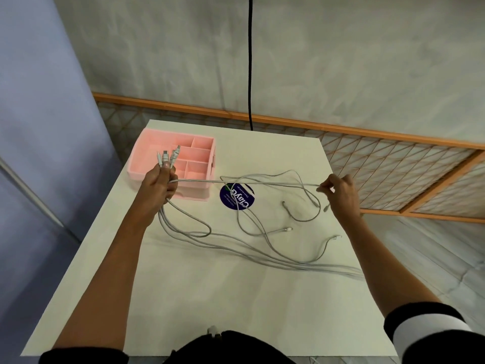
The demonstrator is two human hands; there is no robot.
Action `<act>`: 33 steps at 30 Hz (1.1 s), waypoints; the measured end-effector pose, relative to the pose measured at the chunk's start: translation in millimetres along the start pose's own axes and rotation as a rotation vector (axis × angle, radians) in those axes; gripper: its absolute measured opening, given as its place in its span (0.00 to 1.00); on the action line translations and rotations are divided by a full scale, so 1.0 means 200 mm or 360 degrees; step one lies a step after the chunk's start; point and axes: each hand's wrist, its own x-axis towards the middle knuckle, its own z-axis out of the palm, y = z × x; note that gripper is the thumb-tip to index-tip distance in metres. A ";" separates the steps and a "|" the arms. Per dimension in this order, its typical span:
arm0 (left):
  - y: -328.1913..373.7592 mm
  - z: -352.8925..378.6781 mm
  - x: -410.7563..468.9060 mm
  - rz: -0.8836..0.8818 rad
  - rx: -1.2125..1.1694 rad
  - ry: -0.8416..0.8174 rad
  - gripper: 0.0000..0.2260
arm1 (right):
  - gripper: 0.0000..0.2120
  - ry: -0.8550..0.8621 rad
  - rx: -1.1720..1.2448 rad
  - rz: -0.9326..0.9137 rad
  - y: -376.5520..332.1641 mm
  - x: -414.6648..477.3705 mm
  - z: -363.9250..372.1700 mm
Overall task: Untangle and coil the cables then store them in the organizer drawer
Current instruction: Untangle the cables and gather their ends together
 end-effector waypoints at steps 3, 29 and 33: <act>-0.02 0.00 0.00 -0.0015 0.0039 0.0016 0.14 | 0.09 -0.0204 0.0061 0.0017 0.04 -0.14 0.04; -0.02 -0.02 0.01 0.0045 -0.0034 0.0193 0.13 | 0.10 -0.0530 0.0307 0.0246 0.12 -0.29 -0.09; -0.01 -0.01 0.00 0.0055 -0.0005 0.0185 0.13 | 0.10 -0.0588 0.0293 0.0261 0.16 -0.30 -0.07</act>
